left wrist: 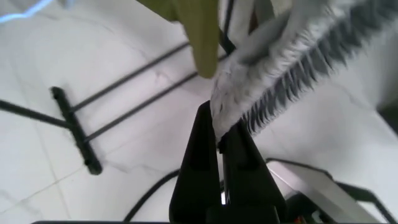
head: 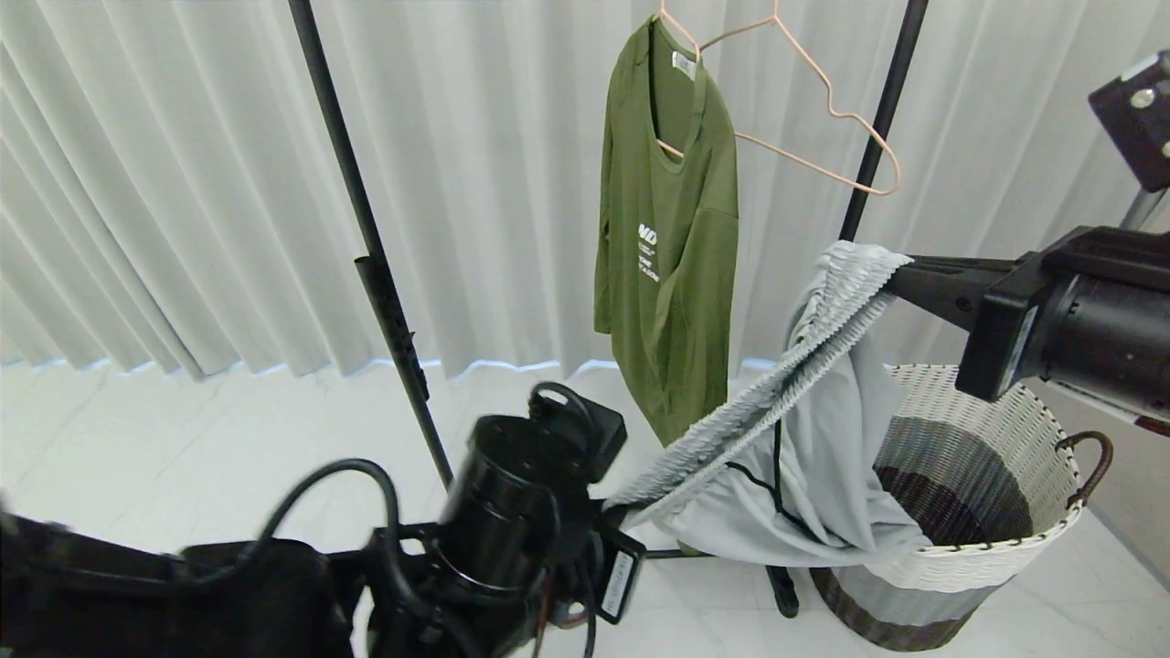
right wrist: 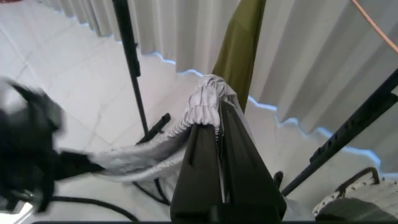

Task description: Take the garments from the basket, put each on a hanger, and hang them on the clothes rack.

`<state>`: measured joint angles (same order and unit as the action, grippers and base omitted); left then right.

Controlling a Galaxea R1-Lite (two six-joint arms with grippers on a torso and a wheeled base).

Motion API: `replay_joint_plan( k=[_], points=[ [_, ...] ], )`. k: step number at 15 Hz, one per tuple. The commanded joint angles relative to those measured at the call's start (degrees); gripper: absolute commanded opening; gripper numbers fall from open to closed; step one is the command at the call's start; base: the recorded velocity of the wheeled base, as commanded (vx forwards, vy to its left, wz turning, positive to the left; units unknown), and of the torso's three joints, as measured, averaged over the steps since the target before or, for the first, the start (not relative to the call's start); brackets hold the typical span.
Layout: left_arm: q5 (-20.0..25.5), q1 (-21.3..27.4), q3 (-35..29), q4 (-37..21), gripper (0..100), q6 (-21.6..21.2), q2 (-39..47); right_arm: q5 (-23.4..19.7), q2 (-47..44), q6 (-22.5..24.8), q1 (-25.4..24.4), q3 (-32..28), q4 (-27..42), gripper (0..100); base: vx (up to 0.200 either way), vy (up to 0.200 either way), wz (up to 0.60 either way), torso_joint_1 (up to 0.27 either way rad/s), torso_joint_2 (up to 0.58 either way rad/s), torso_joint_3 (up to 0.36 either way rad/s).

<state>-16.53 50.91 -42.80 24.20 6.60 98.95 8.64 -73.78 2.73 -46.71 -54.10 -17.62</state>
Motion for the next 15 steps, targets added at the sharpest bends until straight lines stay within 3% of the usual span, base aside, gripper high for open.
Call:
replay_joint_plan(
  k=[1,3,7,11,15],
  points=[
    [-0.1,-5.9,-8.6,-10.8,0,0.0,-16.4,0.0,-2.8,0.2,0.0,-0.1,-2.4,0,0.000,0.000,0.00,0.000,0.00,0.000],
    [-0.1,-8.0,-17.6,-19.3,0,0.0,-21.1,0.1,-3.6,0.2,0.0,-0.1,-5.6,0,0.000,0.000,0.00,0.000,0.00,0.000],
    [-1.0,-8.4,-32.3,-31.9,0,-1.3,-22.8,0.1,-1.6,1.9,2.0,-0.2,-5.2,0,0.000,0.000,0.00,0.000,0.00,0.000],
    [-8.9,-6.3,-30.8,-32.9,0,-11.8,-23.5,0.0,1.9,4.4,6.3,-0.9,0.7,0,0.000,0.000,0.00,0.000,0.00,0.000],
    [-9.3,0.5,-28.0,-32.9,0,-13.1,-24.8,-0.5,4.0,6.0,8.7,-7.2,9.7,0,0.000,0.000,0.00,0.000,0.00,0.000]
  ],
)
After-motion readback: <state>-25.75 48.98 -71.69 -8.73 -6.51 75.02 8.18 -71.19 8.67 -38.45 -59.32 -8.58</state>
